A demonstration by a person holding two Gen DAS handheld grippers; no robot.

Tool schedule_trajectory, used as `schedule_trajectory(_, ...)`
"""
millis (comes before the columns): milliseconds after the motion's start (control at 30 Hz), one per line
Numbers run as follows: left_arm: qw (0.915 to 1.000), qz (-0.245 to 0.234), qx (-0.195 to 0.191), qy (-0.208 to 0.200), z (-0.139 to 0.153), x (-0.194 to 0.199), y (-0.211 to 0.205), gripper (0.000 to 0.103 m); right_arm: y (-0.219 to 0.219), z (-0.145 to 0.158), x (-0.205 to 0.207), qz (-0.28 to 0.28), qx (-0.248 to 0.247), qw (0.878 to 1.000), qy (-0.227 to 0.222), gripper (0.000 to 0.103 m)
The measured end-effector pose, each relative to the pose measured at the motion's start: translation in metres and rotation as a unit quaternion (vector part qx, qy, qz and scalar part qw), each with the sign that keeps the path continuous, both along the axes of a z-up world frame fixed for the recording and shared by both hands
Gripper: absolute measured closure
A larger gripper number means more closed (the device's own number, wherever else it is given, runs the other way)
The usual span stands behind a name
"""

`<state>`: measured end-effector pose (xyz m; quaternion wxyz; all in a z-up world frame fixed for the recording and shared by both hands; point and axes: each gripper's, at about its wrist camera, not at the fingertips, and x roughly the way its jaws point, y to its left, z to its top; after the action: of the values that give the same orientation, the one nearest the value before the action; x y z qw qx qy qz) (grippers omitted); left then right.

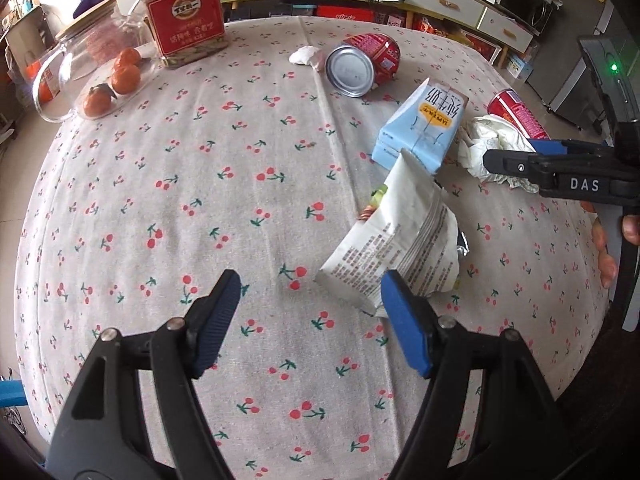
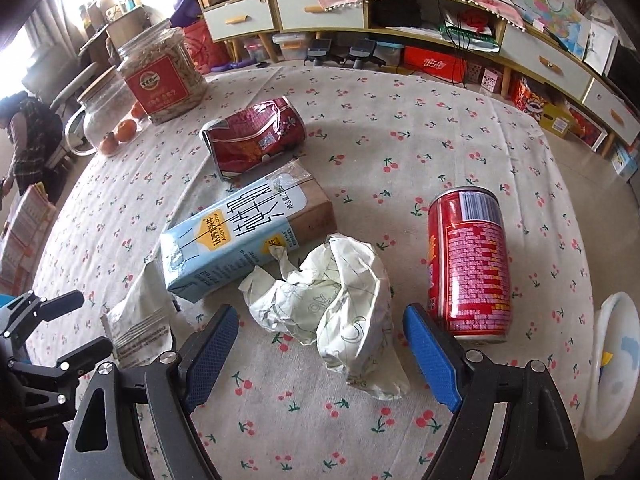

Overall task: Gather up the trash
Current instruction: 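Grasp the white snack wrapper with the left tool while the right tool grasps the crumpled white bag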

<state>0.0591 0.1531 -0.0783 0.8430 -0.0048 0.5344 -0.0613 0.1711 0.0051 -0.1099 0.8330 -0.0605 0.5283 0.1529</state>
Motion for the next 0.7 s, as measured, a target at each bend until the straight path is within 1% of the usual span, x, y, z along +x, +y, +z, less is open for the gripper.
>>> schedule_trajectory(100,0.9999,0.001,-0.011,0.005,0.001,-0.001,0.002,0.03,0.002,-0.009,0.006,-0.003,-0.009,1.0,0.008,0.028)
schedule_trajectory(133,0.9998,0.001,-0.017,0.006,0.002,-0.002,0.003,0.03,0.002,-0.012,0.007,-0.004,-0.012,1.0,0.011,0.035)
schedule_trajectory(167,0.9997,0.0,-0.023,0.007,0.003,-0.001,0.004,0.03,0.001,-0.015,0.009,-0.006,-0.015,1.0,0.014,0.038)
schedule_trajectory(233,0.9994,-0.005,-0.034,0.009,0.004,-0.001,0.004,0.029,0.0,-0.017,0.01,-0.007,-0.016,1.0,0.016,0.053)
schedule_trajectory(333,0.999,-0.015,-0.041,0.013,0.004,-0.003,0.001,0.028,-0.002,-0.013,0.01,-0.004,-0.015,1.0,0.013,0.062)
schedule_trajectory(433,0.9987,-0.025,-0.041,0.017,0.003,-0.003,-0.001,0.028,-0.003,-0.005,0.004,0.0,-0.011,1.0,0.008,0.064)
schedule_trajectory(567,0.998,-0.045,-0.042,0.017,0.004,-0.004,-0.006,0.027,-0.006,0.01,-0.007,0.006,0.004,1.0,0.0,0.064)
schedule_trajectory(700,0.9963,-0.076,-0.036,0.017,0.001,-0.002,-0.017,0.026,-0.018,0.022,-0.02,0.002,0.027,1.0,-0.002,0.064)
